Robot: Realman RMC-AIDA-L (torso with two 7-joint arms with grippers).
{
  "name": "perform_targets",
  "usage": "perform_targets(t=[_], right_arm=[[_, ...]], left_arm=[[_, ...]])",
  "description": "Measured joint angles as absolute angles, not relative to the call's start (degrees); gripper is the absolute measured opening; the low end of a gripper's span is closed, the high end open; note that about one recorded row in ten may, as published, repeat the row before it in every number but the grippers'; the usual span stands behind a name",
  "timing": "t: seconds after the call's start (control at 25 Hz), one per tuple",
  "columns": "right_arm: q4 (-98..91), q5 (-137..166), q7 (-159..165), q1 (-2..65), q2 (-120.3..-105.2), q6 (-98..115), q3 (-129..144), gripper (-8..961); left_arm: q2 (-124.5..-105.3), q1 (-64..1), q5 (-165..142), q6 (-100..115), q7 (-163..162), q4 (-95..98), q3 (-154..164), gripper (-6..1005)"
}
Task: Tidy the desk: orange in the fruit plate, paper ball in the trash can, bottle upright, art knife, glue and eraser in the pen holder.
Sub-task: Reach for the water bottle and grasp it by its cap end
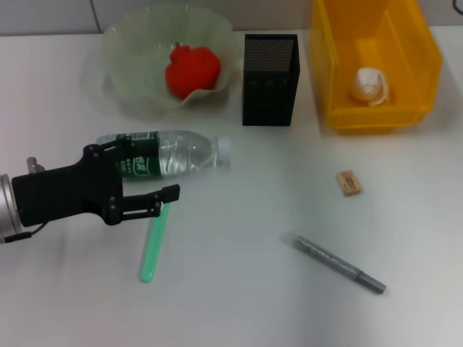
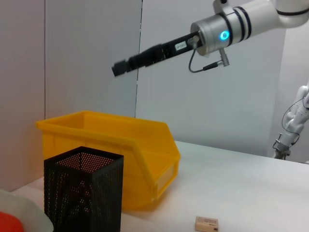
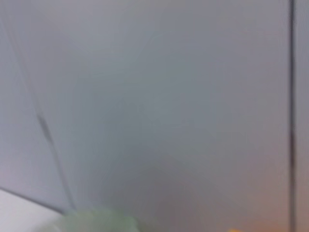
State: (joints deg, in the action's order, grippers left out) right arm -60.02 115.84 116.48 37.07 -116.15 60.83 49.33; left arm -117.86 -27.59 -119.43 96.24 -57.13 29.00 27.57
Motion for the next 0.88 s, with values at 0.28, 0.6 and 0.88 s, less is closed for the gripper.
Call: perform_targets(t=[0.28,0.6,0.88], right_arm=[[-57.4,96.2,98.5,31.8,-116.00,70.9,49.2,831],[-50.0,88.2,85.7,30.3,-115.45,86.3,46.0,831],[-44.4,88.8,80.2,30.2,-114.95,93.5,45.6,830]], left_arm=[[-117.86,-27.7,-119.4,96.2,-57.1,29.0,27.5,789],[-117.86,-28.4,-119.4,96.2,-58.0,29.4,27.6,786],[-117.86,-28.5,-119.6,96.2,-58.6,29.6,27.7,784]])
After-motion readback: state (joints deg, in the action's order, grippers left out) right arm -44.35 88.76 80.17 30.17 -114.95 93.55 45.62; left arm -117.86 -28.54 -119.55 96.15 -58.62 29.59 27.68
